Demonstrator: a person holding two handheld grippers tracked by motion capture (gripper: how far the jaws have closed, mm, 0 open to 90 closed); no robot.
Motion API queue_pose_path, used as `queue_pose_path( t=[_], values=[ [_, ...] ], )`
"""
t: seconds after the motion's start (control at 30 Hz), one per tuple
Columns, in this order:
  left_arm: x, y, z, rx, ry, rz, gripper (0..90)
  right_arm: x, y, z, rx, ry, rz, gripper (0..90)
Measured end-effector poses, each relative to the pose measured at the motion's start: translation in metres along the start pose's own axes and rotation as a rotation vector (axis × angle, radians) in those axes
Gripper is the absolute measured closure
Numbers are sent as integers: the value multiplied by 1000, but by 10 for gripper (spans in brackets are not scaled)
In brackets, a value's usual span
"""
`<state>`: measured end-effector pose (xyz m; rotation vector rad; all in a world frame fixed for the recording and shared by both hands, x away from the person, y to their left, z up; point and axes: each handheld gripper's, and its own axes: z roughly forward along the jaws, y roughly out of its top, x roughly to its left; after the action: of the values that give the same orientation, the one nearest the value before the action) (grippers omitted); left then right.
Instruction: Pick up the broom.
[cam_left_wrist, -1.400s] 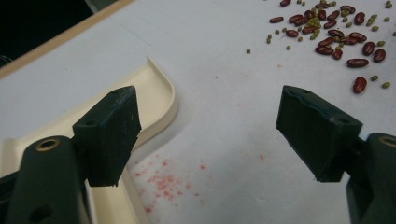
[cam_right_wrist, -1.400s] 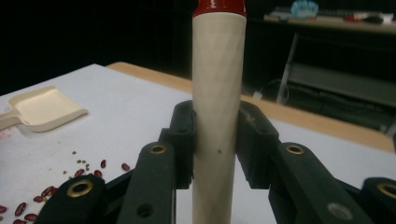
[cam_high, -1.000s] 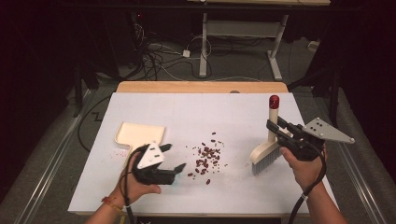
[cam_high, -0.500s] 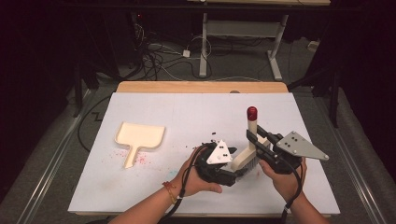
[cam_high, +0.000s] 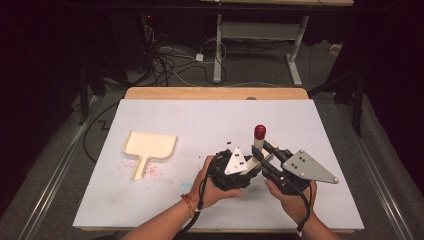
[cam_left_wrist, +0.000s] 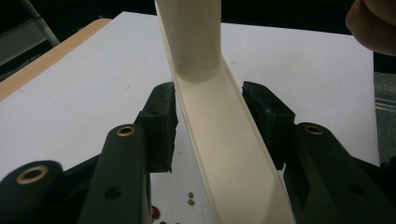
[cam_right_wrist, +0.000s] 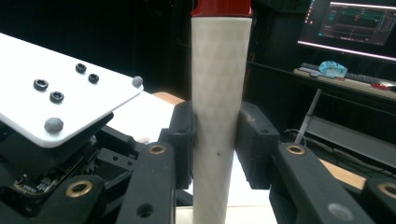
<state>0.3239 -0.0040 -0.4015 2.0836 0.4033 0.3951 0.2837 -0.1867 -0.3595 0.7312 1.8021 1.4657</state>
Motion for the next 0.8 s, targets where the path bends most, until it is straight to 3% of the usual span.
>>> queue_pose_path(
  t=[0.07,0.33,0.43,0.57,0.8],
  values=[
    [0,-1,-2,-3,18,27,591,1,1,-1,-1,-5,-1,698],
    [8,-2,-7,17,47,43,645,1,1,-2,-8,8,-1,695],
    [12,-3,-8,37,46,51,650,0,2,-2,-6,15,2,627],
    [19,-7,-11,48,47,36,651,-1,3,-2,4,31,-17,611],
    [34,-11,-25,47,67,23,651,-5,0,-7,8,36,-37,504]
  ],
)
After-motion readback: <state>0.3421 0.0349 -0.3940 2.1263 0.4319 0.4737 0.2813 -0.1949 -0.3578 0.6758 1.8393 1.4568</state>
